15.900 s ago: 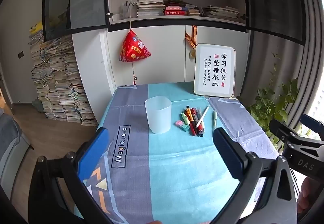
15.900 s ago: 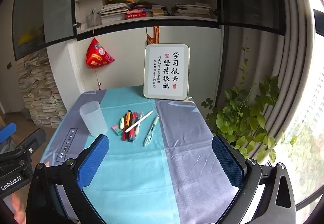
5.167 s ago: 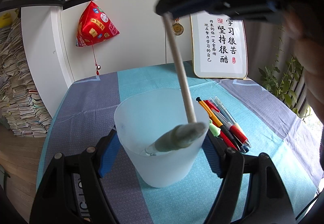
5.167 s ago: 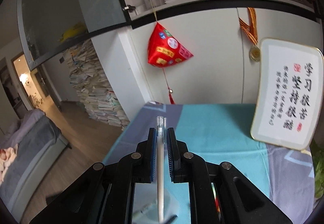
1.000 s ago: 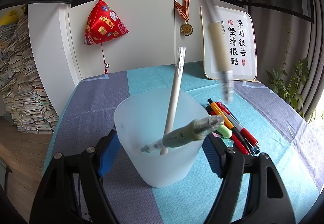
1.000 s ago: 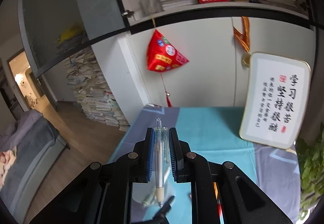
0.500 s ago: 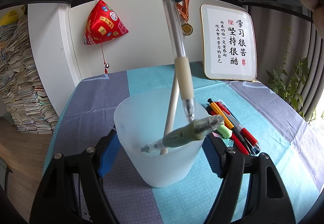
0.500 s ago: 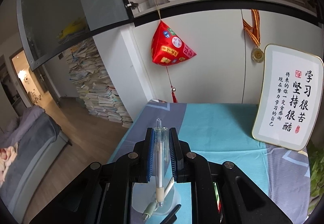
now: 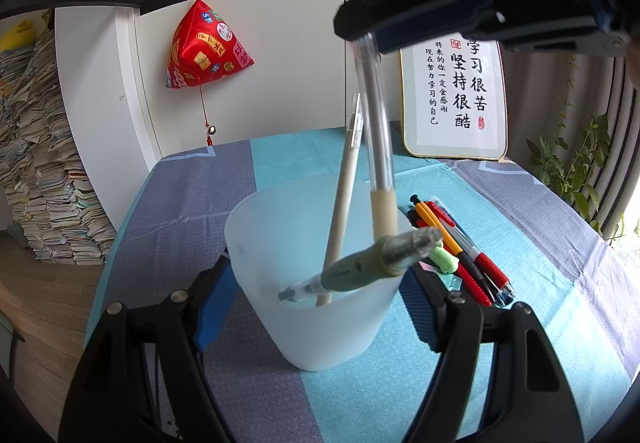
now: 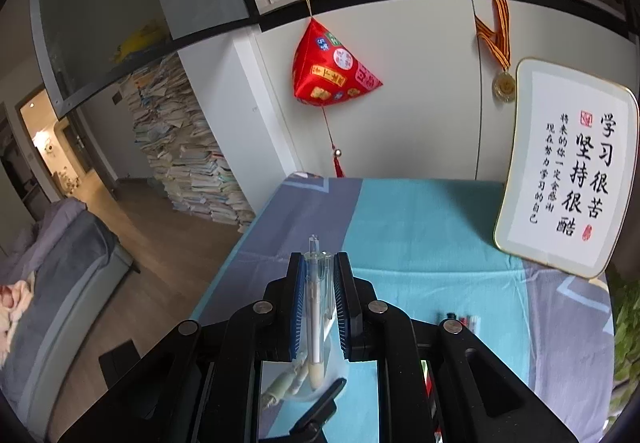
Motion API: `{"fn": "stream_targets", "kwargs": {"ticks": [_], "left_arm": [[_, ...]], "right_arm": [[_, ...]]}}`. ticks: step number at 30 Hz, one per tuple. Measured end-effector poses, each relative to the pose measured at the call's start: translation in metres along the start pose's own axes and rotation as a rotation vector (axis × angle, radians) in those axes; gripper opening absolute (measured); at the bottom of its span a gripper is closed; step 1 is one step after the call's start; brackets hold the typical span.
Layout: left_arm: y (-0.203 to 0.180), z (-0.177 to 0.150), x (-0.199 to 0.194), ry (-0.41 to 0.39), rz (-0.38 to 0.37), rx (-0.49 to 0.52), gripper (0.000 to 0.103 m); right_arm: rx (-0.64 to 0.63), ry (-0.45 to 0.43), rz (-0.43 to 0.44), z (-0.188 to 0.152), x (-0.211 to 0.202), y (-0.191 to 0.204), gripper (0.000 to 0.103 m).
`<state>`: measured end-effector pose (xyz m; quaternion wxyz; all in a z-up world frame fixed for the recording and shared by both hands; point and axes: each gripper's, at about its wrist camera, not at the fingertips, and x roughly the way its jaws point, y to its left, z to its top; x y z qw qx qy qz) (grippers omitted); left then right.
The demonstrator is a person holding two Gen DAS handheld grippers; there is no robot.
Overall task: Organize stationery
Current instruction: 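Lower the clear pen into the cup and open the right tool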
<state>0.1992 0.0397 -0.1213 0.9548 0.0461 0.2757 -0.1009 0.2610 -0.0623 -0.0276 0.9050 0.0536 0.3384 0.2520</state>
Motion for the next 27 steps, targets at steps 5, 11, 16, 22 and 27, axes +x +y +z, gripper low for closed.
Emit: {"fn": "stream_targets", "kwargs": {"ticks": [5,11,16,22,27], "left_arm": [[0.000,0.000,0.000,0.000,0.000,0.000,0.074],[0.000,0.000,0.000,0.000,0.000,0.000,0.074],[0.000,0.000,0.000,0.000,0.000,0.000,0.074],[0.000,0.000,0.000,0.000,-0.001,-0.001,0.074],[0.000,0.000,0.000,0.000,-0.001,-0.001,0.074]], "right_arm": [[-0.005,0.014,0.003,-0.008,-0.003,0.000,0.015],[0.006,0.042,0.011,-0.013,-0.001,-0.002,0.015],[-0.001,0.064,0.009,-0.021,0.000,-0.001,0.015],[0.010,0.084,0.012,-0.029,0.002,-0.003,0.015],[0.043,0.112,0.032,-0.031,0.005,-0.009,0.015]]}}
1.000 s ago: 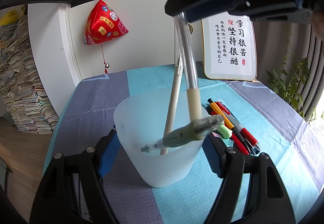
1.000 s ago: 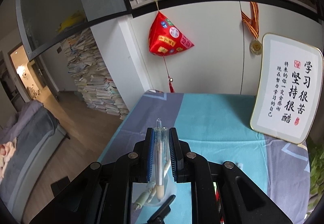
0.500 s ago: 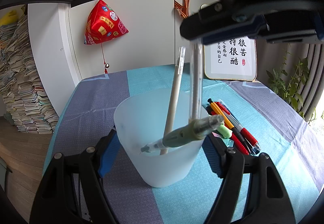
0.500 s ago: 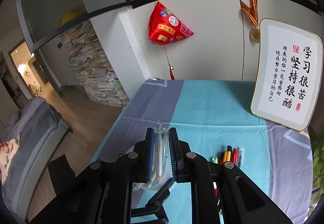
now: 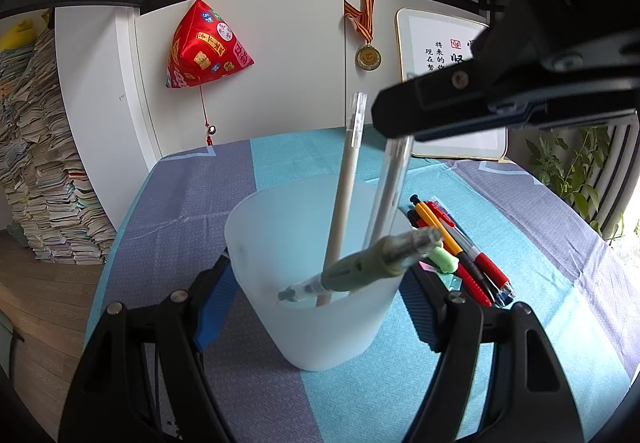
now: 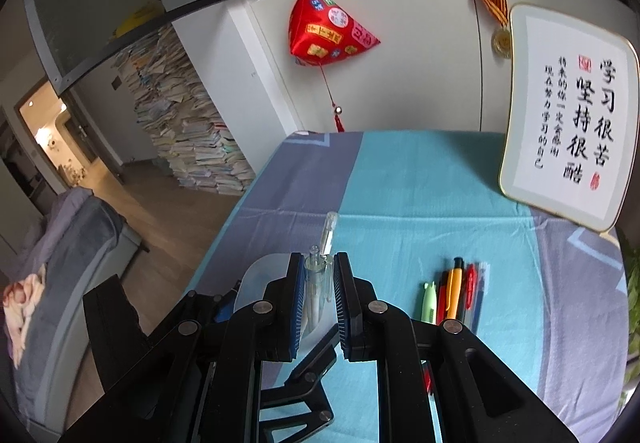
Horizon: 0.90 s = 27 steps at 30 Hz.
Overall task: Organize stationery
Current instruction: 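Lower the clear pen into the cup and open the right tool, then grasp the blue pen from the pile with the right tool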
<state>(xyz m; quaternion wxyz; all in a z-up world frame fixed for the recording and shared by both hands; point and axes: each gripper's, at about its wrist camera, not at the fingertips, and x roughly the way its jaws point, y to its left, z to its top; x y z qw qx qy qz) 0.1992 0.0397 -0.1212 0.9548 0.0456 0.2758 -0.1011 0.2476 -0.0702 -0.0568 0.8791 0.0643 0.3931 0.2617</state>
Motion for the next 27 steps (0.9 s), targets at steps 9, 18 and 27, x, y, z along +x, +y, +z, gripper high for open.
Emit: {"fn": "stream_targets", "kwargs": {"ticks": [9,18,27], "left_arm": [[-0.001,0.000,0.000,0.001,0.000,-0.001,0.074],[-0.001,0.000,0.001,0.001,-0.001,-0.002,0.074],[-0.001,0.000,0.001,0.001,-0.001,-0.002,0.074]], "right_arm": [[0.031,0.006,0.027,-0.002,-0.008,-0.006,0.015],[0.084,-0.026,-0.008,-0.006,-0.036,-0.034,0.016],[0.235,0.187,-0.210,-0.044,-0.005,-0.112,0.016]]}}
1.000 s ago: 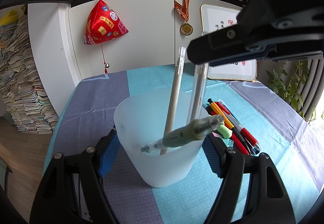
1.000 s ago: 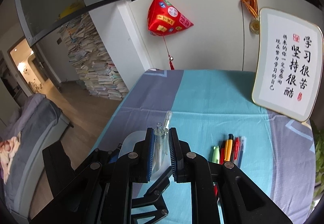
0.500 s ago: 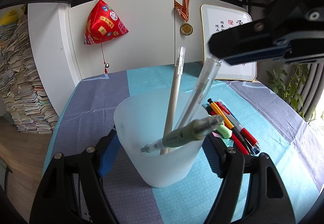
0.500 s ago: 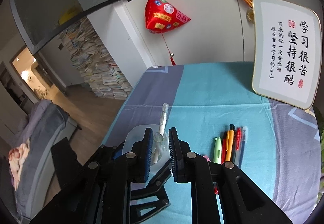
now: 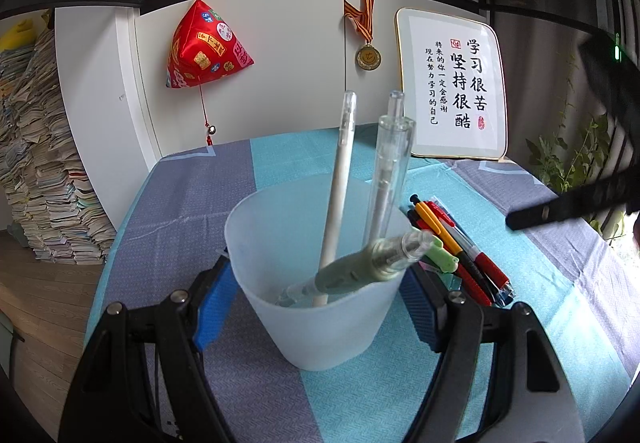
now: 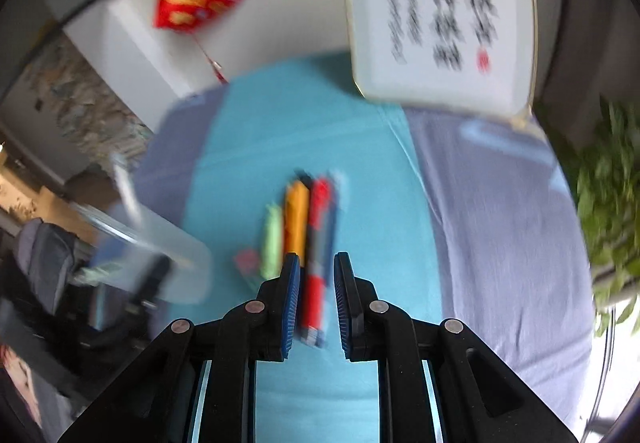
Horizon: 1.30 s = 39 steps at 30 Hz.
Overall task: Organize stationery
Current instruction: 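Grasp the blue pen from the pile with the right tool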
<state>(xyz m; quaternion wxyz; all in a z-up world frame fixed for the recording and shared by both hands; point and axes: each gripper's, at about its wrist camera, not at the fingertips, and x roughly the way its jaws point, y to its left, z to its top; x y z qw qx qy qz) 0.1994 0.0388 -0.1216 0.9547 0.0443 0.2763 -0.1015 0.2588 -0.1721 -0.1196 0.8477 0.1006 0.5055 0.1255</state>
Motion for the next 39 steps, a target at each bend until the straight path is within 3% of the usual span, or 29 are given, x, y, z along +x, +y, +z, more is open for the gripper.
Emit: {"fn": "stream_targets", "kwargs": {"ticks": [9,16,18,19,24,28,33,39], "left_arm": [[0.000,0.000,0.000,0.000,0.001,0.001,0.074],[0.000,0.000,0.000,0.000,0.002,0.002,0.074],[-0.001,0.000,0.000,0.000,0.001,0.001,0.074],[0.000,0.000,0.000,0.000,0.001,0.001,0.074],[-0.001,0.000,0.000,0.000,0.002,0.002,0.074],[-0.001,0.000,-0.001,0.000,0.002,0.002,0.074],[-0.001,0.000,-0.001,0.000,0.002,0.002,0.074],[-0.001,0.000,-0.001,0.000,0.003,0.003,0.074]], "right_arm": [[-0.041,0.079,0.037,-0.019,0.028,-0.001,0.016],[-0.081,0.070,-0.059,-0.023,0.033,0.001,0.016],[-0.109,0.055,-0.122,-0.023,0.030,0.002,0.003],[-0.120,0.055,-0.153,-0.023,0.029,0.000,0.003],[-0.078,0.081,-0.153,-0.025,0.024,-0.022,0.003],[0.016,0.048,-0.070,-0.013,0.016,-0.039,0.003],[0.002,0.062,-0.046,0.004,0.027,-0.028,0.004],[-0.045,0.094,-0.082,0.012,0.049,-0.012,0.004]]}}
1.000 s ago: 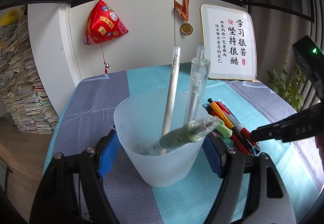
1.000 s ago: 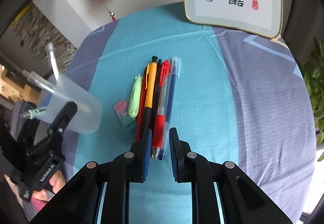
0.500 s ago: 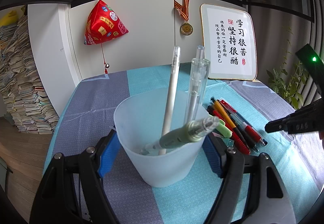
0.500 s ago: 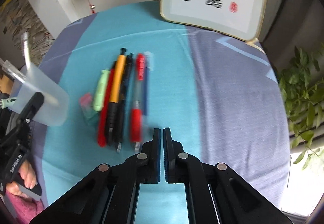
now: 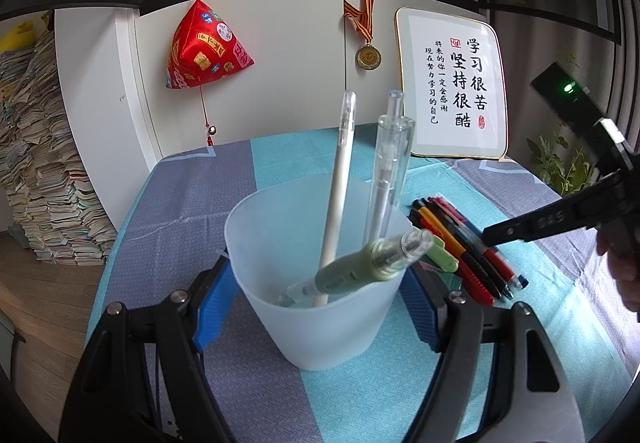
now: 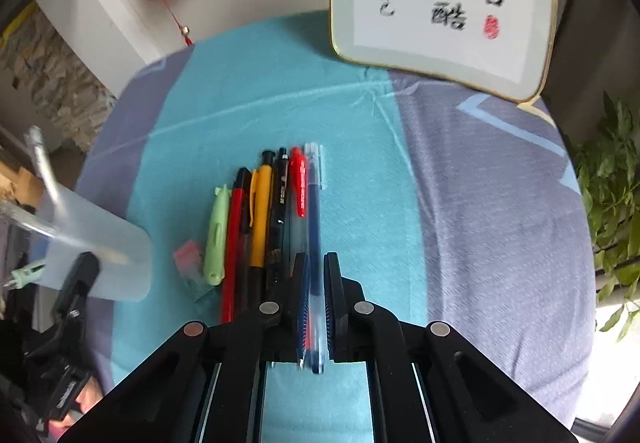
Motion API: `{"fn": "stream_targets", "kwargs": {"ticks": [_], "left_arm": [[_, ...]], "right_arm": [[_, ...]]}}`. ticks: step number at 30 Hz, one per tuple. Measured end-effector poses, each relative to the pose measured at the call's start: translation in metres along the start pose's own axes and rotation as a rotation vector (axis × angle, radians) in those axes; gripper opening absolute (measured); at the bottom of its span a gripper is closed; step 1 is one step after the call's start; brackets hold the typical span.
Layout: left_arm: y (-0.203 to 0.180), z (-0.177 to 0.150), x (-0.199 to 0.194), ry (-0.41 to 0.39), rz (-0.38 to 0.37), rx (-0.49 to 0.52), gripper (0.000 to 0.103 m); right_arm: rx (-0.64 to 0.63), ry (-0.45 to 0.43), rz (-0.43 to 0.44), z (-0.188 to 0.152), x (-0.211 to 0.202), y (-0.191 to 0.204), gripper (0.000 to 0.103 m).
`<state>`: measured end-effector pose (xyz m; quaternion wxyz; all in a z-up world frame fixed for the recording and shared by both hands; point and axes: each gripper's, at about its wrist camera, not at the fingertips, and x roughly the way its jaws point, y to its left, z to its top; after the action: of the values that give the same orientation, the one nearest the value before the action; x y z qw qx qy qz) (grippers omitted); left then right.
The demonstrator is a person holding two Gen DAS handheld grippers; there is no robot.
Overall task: Organize stationery
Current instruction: 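Grasp the blue pen from the pile with the right tool, then lift the blue pen over the frosted cup and release it inside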
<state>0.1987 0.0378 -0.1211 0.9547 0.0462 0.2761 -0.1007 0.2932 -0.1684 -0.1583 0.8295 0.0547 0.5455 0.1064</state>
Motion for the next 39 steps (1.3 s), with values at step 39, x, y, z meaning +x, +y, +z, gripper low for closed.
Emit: {"fn": "stream_targets", "kwargs": {"ticks": [39], "left_arm": [[0.004,0.000,0.001,0.011,-0.003,0.001,0.074]], "right_arm": [[-0.094,0.026,-0.169,0.025,0.017,0.001,0.013]]}}
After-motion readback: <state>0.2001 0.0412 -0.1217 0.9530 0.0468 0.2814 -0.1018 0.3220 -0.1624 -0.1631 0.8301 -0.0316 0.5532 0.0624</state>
